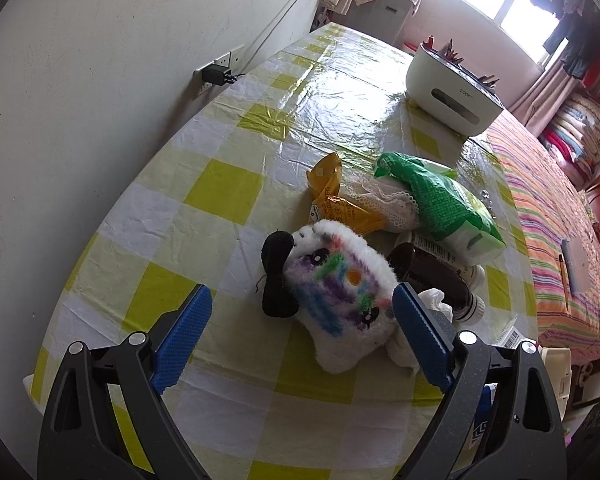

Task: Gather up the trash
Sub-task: 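Grasp the white medicine box with the right tool while left tool grasps the white plush toy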

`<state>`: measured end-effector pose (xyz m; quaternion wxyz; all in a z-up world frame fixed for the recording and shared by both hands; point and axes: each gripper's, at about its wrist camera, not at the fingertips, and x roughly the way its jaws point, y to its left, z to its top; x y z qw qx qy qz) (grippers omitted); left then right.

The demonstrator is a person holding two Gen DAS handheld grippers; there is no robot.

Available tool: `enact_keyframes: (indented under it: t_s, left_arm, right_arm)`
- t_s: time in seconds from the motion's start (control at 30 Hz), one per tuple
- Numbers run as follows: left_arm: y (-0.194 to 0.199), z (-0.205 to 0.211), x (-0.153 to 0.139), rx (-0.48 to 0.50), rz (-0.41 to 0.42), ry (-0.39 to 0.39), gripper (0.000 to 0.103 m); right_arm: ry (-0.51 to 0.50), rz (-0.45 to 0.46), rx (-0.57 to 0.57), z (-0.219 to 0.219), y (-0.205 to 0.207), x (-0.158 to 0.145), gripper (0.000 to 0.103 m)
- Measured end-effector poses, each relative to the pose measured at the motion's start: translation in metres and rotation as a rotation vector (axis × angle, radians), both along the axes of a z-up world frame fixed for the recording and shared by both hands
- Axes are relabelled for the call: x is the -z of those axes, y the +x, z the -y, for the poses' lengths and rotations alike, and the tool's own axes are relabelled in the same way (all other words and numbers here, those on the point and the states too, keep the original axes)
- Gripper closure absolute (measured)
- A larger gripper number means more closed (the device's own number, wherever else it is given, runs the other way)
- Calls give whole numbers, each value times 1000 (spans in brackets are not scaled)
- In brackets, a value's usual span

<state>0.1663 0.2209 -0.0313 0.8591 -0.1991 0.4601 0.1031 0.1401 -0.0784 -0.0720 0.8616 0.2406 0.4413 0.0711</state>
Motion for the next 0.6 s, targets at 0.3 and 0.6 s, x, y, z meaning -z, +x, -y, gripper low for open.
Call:
enact_keyframes:
  t_s: [0.3,0.6]
  left_arm:
    - [24,9,13,-76,-58,-54,13]
    - [39,3,34,-178,-122,-138,13]
  right_arm:
    - [3,-17,4,-8,9,4,28]
    - [-4,-1,-40,-11,12,3,34]
